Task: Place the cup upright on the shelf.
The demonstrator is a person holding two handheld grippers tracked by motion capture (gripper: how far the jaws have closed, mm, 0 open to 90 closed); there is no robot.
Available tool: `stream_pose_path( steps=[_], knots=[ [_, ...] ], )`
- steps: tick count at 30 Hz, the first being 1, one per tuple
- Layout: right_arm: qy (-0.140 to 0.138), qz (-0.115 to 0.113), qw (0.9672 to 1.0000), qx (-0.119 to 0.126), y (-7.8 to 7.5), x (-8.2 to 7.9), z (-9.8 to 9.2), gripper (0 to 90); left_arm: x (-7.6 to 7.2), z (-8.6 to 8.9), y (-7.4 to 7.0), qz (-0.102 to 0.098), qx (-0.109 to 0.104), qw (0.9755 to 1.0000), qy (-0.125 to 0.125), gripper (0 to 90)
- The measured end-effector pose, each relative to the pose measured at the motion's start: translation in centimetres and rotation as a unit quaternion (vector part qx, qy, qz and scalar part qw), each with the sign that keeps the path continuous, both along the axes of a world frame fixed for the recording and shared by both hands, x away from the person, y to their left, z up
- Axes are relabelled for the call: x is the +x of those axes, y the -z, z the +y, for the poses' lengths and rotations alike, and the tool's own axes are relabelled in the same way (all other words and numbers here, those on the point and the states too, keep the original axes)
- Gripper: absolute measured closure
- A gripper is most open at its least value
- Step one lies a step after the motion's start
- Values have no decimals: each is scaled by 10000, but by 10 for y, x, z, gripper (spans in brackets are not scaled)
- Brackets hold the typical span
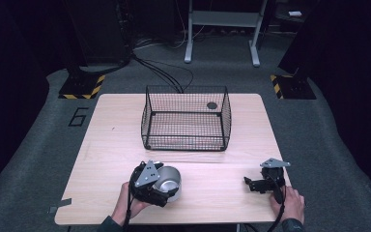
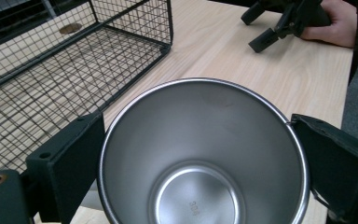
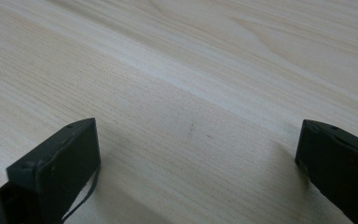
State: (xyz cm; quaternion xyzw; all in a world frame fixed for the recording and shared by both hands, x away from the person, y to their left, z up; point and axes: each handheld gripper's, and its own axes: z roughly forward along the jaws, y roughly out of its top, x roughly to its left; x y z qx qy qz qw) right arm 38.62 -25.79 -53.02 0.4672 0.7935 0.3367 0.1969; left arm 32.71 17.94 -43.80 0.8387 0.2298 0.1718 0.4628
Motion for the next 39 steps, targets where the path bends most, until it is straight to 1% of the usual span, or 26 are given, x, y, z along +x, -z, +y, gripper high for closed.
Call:
stream_pose_path(
  steps=[3,6,13,21,24,26,33,35,36,39],
  knots=[
    [-1,13,10000,-12,0,0,0,0,2,2,-2,0,-51,10000,-54,65],
    [-3,11,10000,-9,0,0,0,0,5,3,-4,8,-42,10000,-78,65],
    [1,1,10000,1,0,0,0,0,11,7,-9,-58,-30,9999,-152,65],
    [1,1,10000,2,0,0,0,0,20,12,-15,-31,-60,9997,-237,64],
    [-2,14,10000,-8,0,0,0,0,24,14,-18,-95,-17,9996,-246,65],
    [0,3,10000,-1,0,0,0,0,26,15,-19,-59,-82,9995,-297,65],
    [-1,11,10000,-7,0,0,0,0,35,18,-26,-96,-15,9995,-310,65],
    [1,12,10000,-6,0,0,0,0,36,18,-28,-113,-65,9994,-328,65],
    [-1,8,10000,-6,0,0,0,0,37,19,-30,-73,-37,9995,-293,65],
    [-3,20,10000,-13,0,0,0,0,40,19,-33,-87,-61,9995,-283,65]
  ],
)
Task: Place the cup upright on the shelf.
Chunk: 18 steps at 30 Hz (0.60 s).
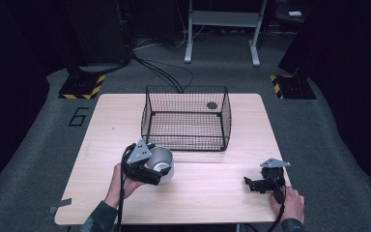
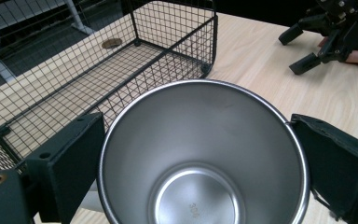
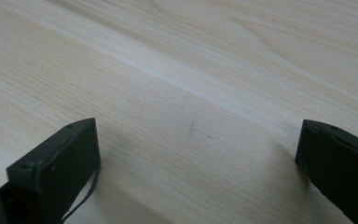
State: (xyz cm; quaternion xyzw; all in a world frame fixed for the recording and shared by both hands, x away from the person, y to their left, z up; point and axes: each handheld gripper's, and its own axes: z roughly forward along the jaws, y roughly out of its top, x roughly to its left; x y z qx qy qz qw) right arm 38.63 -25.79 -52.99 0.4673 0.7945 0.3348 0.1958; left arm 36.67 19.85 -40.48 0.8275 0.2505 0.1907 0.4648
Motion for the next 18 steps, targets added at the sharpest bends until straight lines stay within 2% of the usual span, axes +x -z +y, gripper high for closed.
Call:
stream_pose_path(
  steps=[4,7,13,18],
  knots=[
    [3,-7,10000,7,0,0,0,0,4,-1,-5,-67,2,10000,-37,65],
    [4,-11,10000,9,0,0,0,0,6,-1,-10,-39,27,10000,17,65],
    [0,-11,10000,9,0,0,0,0,12,-4,-21,-124,108,9998,66,65],
    [1,-2,10000,3,0,0,0,0,16,-4,-28,-143,32,9999,80,65]
  ],
)
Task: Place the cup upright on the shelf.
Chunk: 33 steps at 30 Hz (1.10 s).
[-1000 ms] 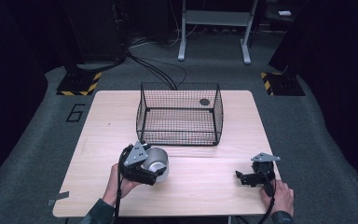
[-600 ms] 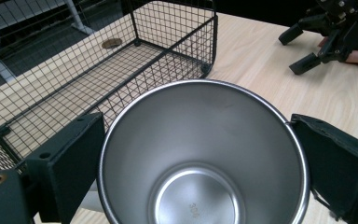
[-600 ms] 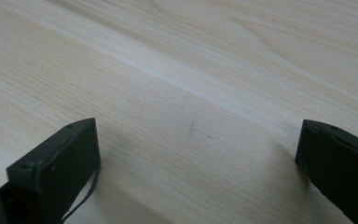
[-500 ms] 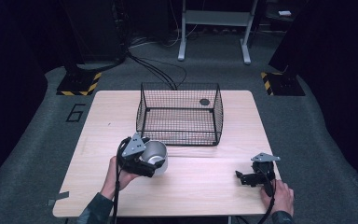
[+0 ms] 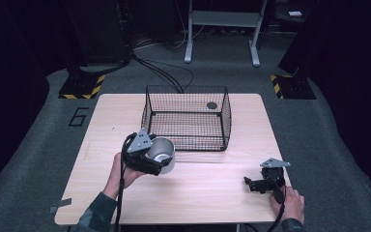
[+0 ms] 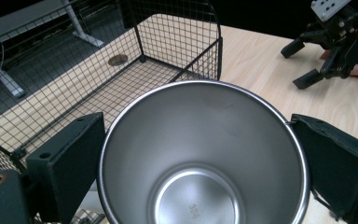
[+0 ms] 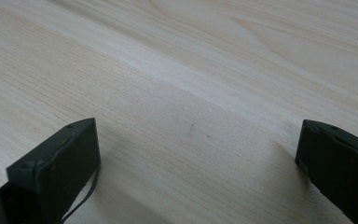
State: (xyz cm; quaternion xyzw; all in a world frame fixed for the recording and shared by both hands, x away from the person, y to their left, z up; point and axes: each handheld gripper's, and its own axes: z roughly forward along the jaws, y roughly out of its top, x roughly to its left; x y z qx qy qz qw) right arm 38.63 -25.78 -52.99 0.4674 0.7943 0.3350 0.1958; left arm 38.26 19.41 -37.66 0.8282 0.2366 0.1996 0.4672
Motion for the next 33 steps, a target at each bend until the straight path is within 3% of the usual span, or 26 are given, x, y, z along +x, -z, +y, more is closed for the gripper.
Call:
stream_pose_path(
  steps=[10,17,33],
  knots=[
    [-3,-12,10000,8,0,0,0,0,15,-2,-21,-59,-122,9999,53,65],
    [4,6,10000,8,0,0,0,0,27,-6,-33,-120,-99,9998,83,65],
    [-10,-5,10000,-3,0,0,0,0,57,-10,-54,-188,-175,9997,12,65]
  ],
)
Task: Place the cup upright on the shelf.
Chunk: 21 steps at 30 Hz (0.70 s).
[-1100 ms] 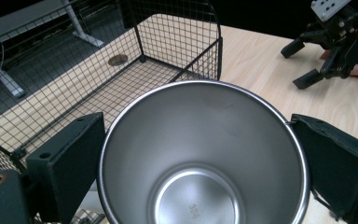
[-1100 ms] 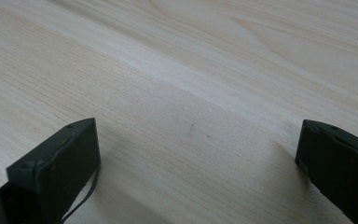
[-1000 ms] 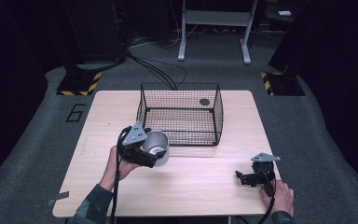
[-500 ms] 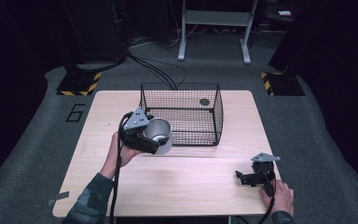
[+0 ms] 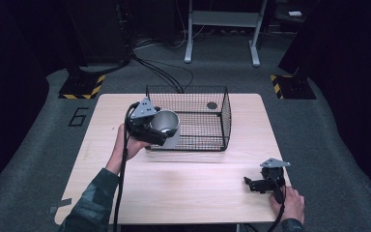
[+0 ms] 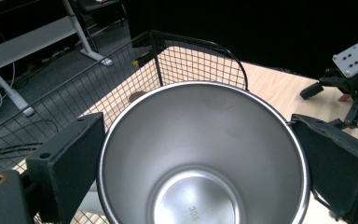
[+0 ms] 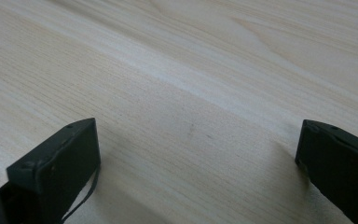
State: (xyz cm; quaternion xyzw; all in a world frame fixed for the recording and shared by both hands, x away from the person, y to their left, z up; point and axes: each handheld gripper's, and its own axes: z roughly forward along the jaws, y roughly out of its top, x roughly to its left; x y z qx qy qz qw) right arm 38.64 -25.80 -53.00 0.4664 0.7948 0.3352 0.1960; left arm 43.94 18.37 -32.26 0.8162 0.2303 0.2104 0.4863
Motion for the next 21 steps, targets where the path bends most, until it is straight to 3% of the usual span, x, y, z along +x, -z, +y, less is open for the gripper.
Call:
stream_pose_path(
  steps=[2,21],
  knots=[
    [13,9,10000,13,0,0,0,0,5,0,0,85,-89,9999,11,65],
    [17,13,10000,15,0,0,0,0,49,-11,0,181,-17,9994,-306,65]
  ],
)
